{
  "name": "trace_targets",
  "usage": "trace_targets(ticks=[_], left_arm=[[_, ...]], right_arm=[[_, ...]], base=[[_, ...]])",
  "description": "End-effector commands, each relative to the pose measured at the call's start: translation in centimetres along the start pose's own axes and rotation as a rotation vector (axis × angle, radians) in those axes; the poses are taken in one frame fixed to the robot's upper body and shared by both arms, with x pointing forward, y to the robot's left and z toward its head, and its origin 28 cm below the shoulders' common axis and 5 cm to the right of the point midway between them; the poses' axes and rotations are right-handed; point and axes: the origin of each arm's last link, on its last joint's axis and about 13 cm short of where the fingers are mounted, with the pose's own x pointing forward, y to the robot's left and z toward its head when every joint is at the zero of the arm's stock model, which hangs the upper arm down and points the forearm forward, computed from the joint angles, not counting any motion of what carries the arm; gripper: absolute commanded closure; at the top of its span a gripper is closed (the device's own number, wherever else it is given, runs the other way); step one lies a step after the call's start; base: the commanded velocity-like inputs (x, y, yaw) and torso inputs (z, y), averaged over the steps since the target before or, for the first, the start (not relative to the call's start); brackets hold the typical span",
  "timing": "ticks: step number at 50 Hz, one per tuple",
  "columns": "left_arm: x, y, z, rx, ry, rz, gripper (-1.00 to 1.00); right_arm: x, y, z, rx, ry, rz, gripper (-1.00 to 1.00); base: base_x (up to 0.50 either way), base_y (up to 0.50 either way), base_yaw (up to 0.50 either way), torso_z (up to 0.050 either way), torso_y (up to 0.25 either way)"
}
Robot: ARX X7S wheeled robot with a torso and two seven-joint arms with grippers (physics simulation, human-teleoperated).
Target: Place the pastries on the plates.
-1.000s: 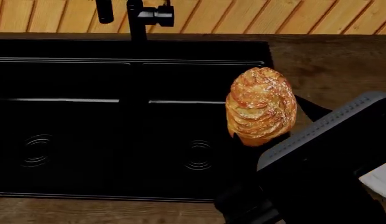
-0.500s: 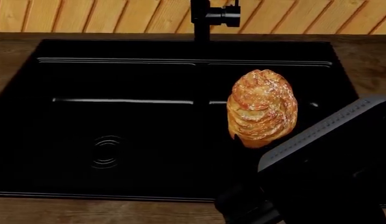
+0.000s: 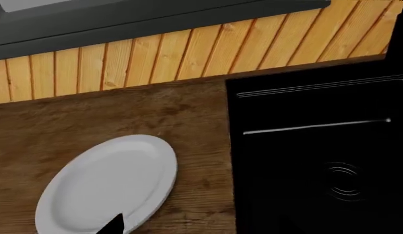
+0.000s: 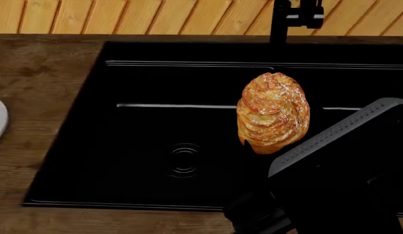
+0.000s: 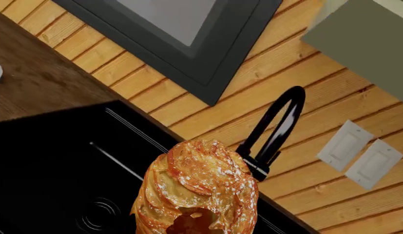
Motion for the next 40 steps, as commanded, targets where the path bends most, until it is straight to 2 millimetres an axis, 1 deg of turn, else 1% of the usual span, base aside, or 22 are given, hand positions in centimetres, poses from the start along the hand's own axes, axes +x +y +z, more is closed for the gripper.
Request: trace_targets(ticks=[1,15,40], left_arm=[[0.14,-0.03,-0.21,-0.003,0.003,0.002,-1.0],[-0.08,0.07,-0.15,0.01,0.005,-0.001,-1.0],[-0.11,-0.21,-0.08,0.004,0.007,-0.005,-1.0]], right_arm=[[-0.07,0.0,0.04,-0.017,0.003,-0.006,1.0],[-0.16,0.33,-0.2,-0.006,0.011,-0.006,1.0],[-0.14,0.13,-0.07,-0.021,0.012,0.006,1.0]], base=[[0.0,0.5,0.0,0.0,0.0],[0.0,0.5,0.0,0.0,0.0],[0.0,0.5,0.0,0.0,0.0]])
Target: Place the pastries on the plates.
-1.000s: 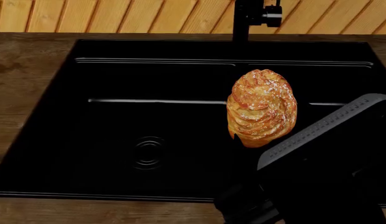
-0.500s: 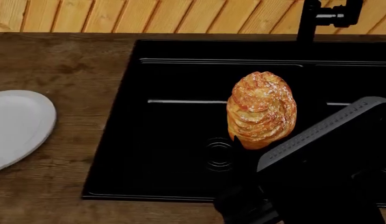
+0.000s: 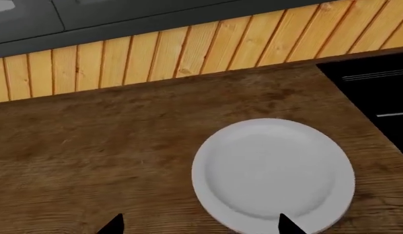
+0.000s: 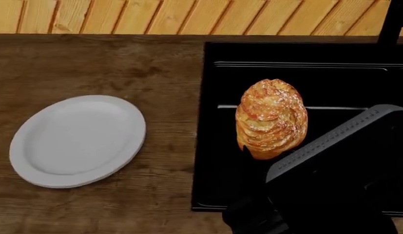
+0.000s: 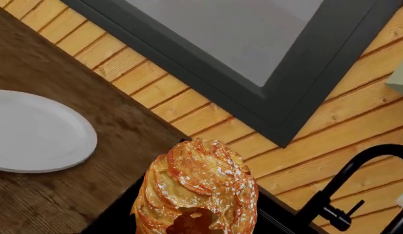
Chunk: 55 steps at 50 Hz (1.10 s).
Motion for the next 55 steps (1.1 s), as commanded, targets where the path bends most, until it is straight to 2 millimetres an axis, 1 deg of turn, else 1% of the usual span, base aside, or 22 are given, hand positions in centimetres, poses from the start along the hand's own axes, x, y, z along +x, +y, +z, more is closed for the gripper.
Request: trace_targets(ticks=[1,21,23,28,46,49,50,52,55], left_arm=[[0.0,-0.2,0.1,-0.003,-0.001,-0.004,-1.0],[0.0,-0.4,-0.3,-0.011,0.005,-0.003,-1.0],[0.1,-0.4,-0.3,-0.012,0.005,-0.003,-1.0],[0.1,-0.4,-0.4,-0.014,0.005,-0.003,-1.0],[0.2,-0.6,-0.4,-0.022,0.004,-0.004,-1.0],[0.1,-0.6,-0.3,-0.022,0.001,-0.004,-1.0],[0.1,-0.6,-0.3,-0.023,0.001,-0.003,-1.0],[0.1,-0.7,-0.3,-0.024,-0.002,-0.004,-1.0],[0.1,-0.7,-0.2,-0.025,-0.003,-0.004,-1.0]], right_arm=[[0.0,-0.2,0.2,-0.024,0.001,-0.001,1.0],[-0.2,-0.3,0.2,-0.022,-0.003,-0.009,1.0],[-0.1,-0.5,0.3,-0.002,-0.004,-0.024,1.0],[-0.1,-0.6,0.3,-0.017,-0.013,-0.035,1.0],[0.0,-0.7,0.6,-0.029,-0.021,-0.03,1.0],[0.1,-0.9,0.7,-0.02,-0.029,-0.04,1.0],[0.1,-0.8,0.7,-0.053,-0.03,-0.028,1.0],[0.2,-0.6,1.0,-0.061,-0.051,-0.002,1.0],[0.9,-0.5,1.3,-0.065,-0.055,0.028,1.0]], base=[[0.0,0.5,0.0,0.0,0.0],[0.0,0.5,0.0,0.0,0.0],[0.0,0.0,0.0,0.0,0.0],[0.0,0.0,0.0,0.0,0.0],[0.49,0.0,0.0,0.0,0.001],[0.0,0.0,0.0,0.0,0.0],[0.0,0.0,0.0,0.0,0.0],[0.0,0.0,0.0,0.0,0.0],[0.0,0.0,0.0,0.0,0.0]])
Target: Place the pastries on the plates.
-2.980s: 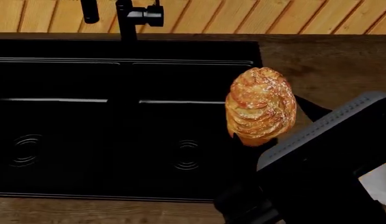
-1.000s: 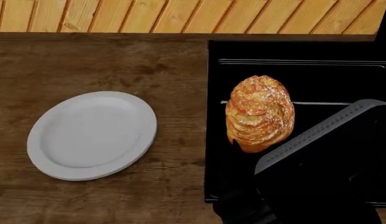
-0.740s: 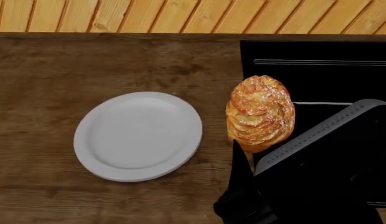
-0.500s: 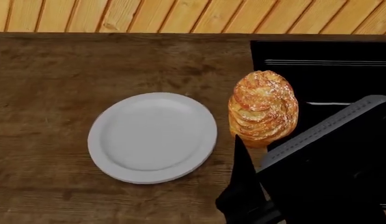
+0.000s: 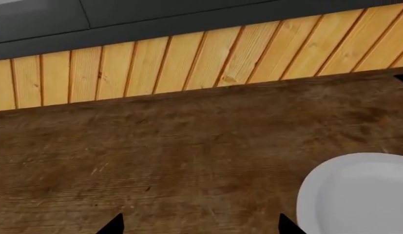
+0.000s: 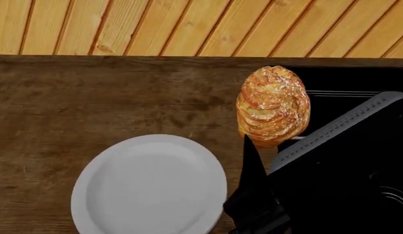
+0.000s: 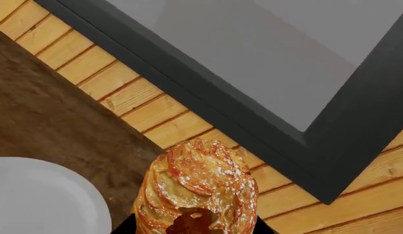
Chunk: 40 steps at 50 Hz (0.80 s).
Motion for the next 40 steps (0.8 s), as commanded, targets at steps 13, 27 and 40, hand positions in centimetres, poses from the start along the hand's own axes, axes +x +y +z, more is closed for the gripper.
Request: trace_targets(ticks=[13,27,40], left_arm=[[0.1,-0.2,0.1,-0.003,-0.006,0.003,-1.0],[-0.1,0.2,0.1,0.001,-0.001,0.004,-1.0],[-0.2,0.1,0.0,-0.002,0.003,0.004,-1.0]], right_arm=[[5.0,2.8,1.5,-0.078,-0.087,0.259,1.0],[6.8,5.6,1.5,-0.091,-0.098,0.42,1.0],[7.8,6.3,0.4,-0.088,-0.046,0.457,1.0]], base=[[0.0,0.0,0.0,0.001,0.001],[0.0,0.0,0.0,0.0,0.0],[0.0,0.0,0.0,0.0,0.0]])
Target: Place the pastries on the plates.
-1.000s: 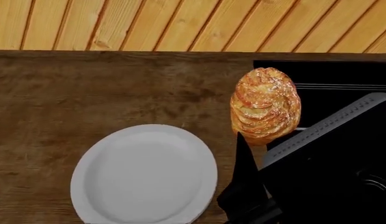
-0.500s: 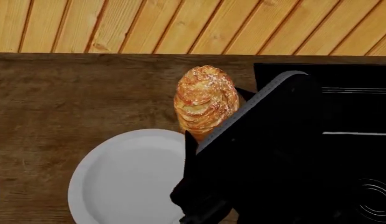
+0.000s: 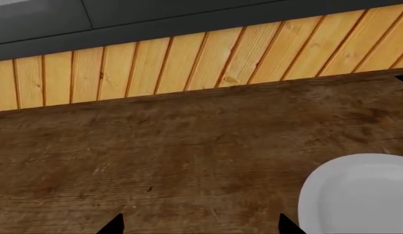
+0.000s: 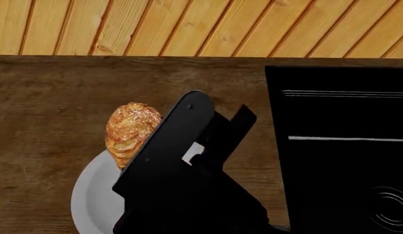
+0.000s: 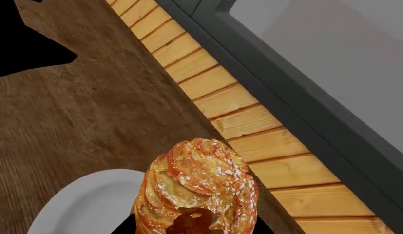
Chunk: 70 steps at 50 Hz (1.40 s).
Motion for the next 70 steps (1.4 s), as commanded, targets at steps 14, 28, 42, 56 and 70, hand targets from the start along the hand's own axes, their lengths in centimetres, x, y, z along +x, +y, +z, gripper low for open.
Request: trace_targets(ticks=[14,28,42,56,70], left_arm=[[-0.2,-0.1,-0.1,-0.001,0.006,-0.002,-1.0],[-0.1,-0.1,-0.1,-0.002,0.007,-0.002,-1.0],[-0.1,-0.2,0.0,-0.002,0.004,-0.006,-1.0],[-0.1,-0.1,0.0,-0.003,0.007,-0.004,-1.0],[0.6,-0.3,-0.3,-0.011,0.012,-0.009,-1.0]], right_arm=[[1.1,0.0,-0.5,0.068,0.11,0.079,1.0],[1.3,0.1,-0.8,0.08,0.13,0.084,1.0],[1.4,0.2,-1.1,0.09,0.146,0.081,-1.0],[-1.2,-1.8,3.0,0.059,-0.022,-0.021,-1.0],[-6.5,-5.1,2.7,0.097,-0.034,-0.498,-1.0]], base=[[0.0,0.0,0.0,0.0,0.001],[0.0,0.0,0.0,0.0,0.0],[0.0,0.0,0.0,0.0,0.0],[0.0,0.0,0.0,0.0,0.0],[0.0,0.0,0.0,0.0,0.0]])
